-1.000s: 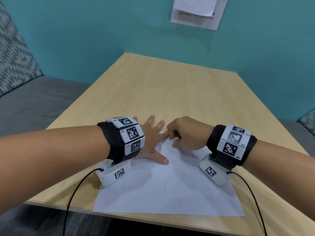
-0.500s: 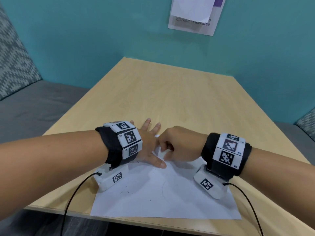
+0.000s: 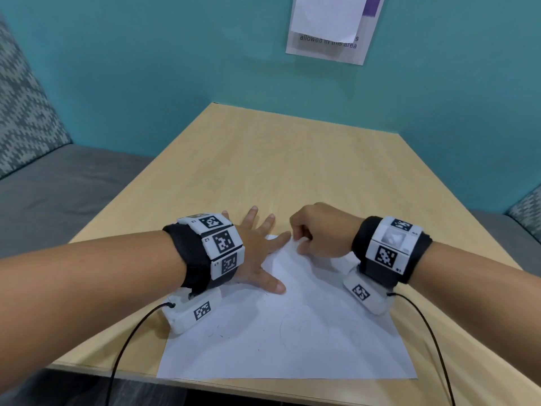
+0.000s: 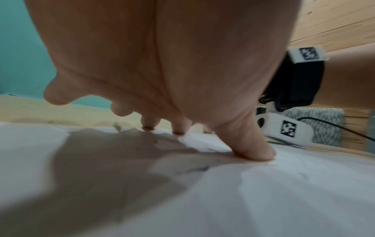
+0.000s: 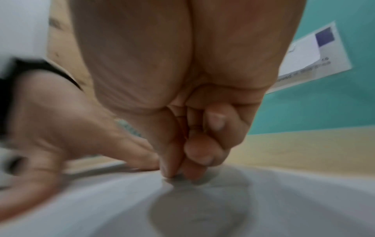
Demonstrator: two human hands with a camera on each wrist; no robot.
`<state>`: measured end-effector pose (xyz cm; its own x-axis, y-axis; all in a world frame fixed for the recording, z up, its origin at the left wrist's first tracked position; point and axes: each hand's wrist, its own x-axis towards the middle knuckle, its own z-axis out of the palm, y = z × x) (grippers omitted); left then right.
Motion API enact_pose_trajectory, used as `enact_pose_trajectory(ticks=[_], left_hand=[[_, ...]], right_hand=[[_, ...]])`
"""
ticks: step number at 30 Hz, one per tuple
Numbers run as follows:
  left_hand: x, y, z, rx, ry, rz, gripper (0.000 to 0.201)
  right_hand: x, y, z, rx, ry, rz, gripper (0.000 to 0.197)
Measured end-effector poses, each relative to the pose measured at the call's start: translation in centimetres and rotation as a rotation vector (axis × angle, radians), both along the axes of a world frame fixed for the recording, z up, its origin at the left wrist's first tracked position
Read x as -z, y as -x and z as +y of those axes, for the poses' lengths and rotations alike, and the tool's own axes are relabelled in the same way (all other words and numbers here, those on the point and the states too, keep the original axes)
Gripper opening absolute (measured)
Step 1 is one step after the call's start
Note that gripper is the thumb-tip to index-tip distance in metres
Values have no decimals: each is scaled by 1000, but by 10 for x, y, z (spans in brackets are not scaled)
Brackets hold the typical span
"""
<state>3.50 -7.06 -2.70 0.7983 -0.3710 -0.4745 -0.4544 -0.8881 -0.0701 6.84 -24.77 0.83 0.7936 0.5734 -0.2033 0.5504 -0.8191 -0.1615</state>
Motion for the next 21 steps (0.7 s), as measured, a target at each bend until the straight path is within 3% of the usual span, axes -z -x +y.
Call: enact_pose_trajectory(ticks=[2, 6, 11, 15, 21], left_hand=[[0, -1, 0, 8, -1, 8, 109], [0, 0, 0, 7, -10, 1, 110], [0, -1, 0, 10, -14, 16, 110], [-2, -1, -1, 25, -31, -4, 111], [2, -4, -16, 68, 30, -31, 103]], right_hand=[[4, 7, 2, -40, -3, 35, 9], [-1, -8, -9, 77, 10, -3, 9], [7, 6, -7, -21, -7, 33, 10], [1, -4, -21, 58, 7, -4, 8], [1, -1, -18, 40, 3, -15, 11]])
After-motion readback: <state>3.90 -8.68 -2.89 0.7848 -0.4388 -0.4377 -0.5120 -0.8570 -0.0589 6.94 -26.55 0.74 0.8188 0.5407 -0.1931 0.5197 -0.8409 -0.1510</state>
